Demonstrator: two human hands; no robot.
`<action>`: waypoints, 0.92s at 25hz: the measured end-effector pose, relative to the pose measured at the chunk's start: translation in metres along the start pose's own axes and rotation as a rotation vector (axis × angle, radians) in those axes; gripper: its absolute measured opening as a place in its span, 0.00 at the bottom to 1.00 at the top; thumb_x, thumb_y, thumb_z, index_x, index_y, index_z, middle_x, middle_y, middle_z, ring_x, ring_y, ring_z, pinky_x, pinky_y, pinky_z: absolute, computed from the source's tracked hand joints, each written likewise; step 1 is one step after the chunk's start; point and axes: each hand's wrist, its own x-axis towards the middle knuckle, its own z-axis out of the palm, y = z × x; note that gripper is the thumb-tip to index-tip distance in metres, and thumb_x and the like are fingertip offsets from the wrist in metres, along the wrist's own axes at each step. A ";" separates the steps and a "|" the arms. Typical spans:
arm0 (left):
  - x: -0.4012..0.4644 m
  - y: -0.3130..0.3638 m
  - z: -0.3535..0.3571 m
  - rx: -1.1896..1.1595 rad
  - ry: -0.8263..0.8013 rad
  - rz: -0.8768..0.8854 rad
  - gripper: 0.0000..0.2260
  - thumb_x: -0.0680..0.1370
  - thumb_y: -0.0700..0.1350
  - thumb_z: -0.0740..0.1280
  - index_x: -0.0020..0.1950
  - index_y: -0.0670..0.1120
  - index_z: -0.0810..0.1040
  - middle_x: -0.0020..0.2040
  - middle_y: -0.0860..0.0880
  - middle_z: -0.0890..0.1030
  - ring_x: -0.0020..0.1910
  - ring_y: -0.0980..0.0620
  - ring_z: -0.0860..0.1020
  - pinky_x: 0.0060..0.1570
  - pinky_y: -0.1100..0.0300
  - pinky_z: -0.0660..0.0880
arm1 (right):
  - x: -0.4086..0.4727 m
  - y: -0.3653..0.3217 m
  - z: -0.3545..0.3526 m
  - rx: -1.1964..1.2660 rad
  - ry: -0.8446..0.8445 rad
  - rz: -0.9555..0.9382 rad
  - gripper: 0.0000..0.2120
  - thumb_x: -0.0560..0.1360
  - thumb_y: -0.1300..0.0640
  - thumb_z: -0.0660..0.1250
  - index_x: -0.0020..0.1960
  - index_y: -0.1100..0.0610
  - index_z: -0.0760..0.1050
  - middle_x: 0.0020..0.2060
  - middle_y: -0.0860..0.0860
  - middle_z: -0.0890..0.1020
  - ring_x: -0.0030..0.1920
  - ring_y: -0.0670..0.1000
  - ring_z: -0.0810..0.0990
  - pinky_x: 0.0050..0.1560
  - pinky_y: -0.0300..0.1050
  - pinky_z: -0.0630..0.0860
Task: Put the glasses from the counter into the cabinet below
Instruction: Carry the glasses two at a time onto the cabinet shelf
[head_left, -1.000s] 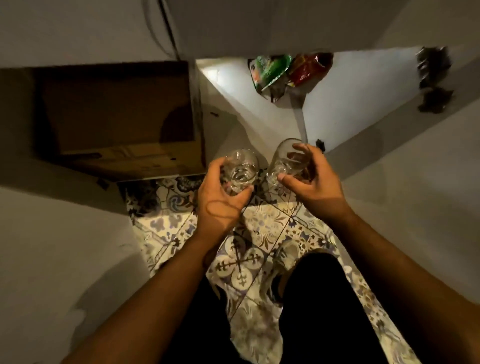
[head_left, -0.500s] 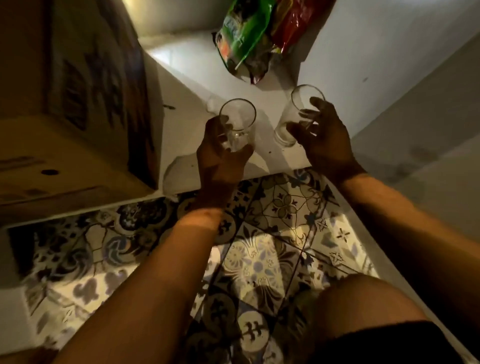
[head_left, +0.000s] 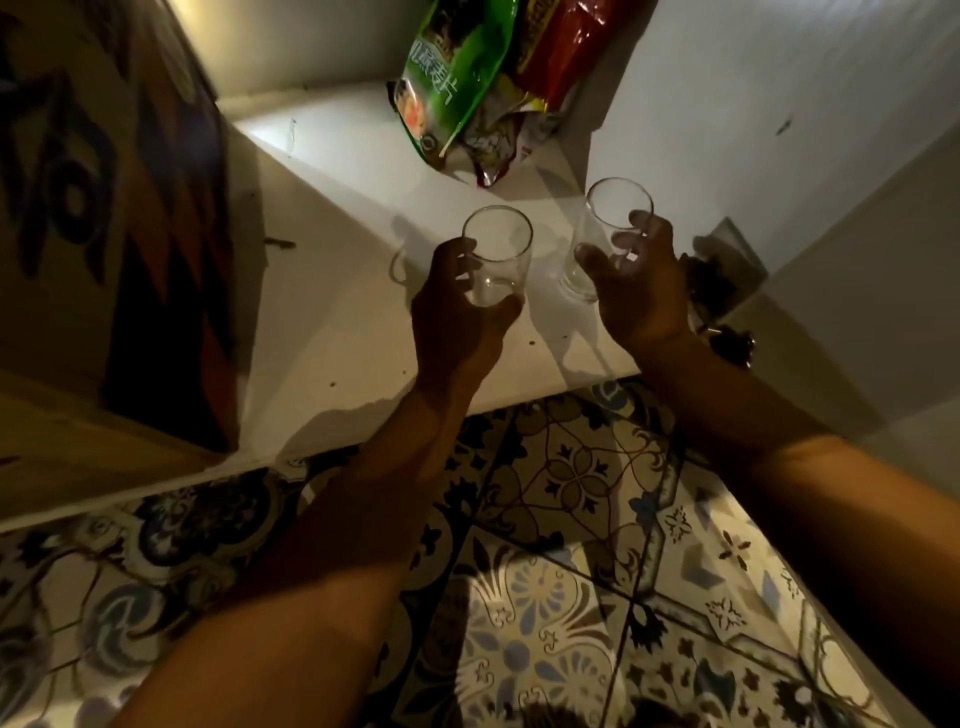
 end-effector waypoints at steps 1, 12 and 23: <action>0.003 -0.003 0.004 0.010 0.001 0.001 0.31 0.68 0.45 0.80 0.68 0.45 0.74 0.61 0.49 0.81 0.58 0.53 0.80 0.47 0.77 0.71 | 0.004 0.003 0.004 0.010 0.012 0.013 0.35 0.76 0.46 0.71 0.76 0.57 0.60 0.70 0.56 0.74 0.67 0.53 0.75 0.66 0.48 0.74; 0.027 -0.022 0.035 0.011 0.026 -0.004 0.31 0.68 0.46 0.81 0.67 0.47 0.73 0.61 0.50 0.82 0.57 0.53 0.81 0.55 0.59 0.80 | 0.028 0.024 0.024 0.032 0.066 0.015 0.32 0.76 0.47 0.71 0.74 0.58 0.62 0.67 0.55 0.75 0.62 0.50 0.75 0.54 0.39 0.70; 0.040 -0.024 0.056 0.074 0.013 0.038 0.28 0.70 0.48 0.79 0.68 0.46 0.74 0.63 0.50 0.81 0.61 0.52 0.79 0.58 0.53 0.80 | 0.035 0.048 0.036 -0.241 0.127 -0.011 0.22 0.77 0.49 0.70 0.66 0.60 0.75 0.57 0.55 0.83 0.51 0.48 0.79 0.43 0.33 0.69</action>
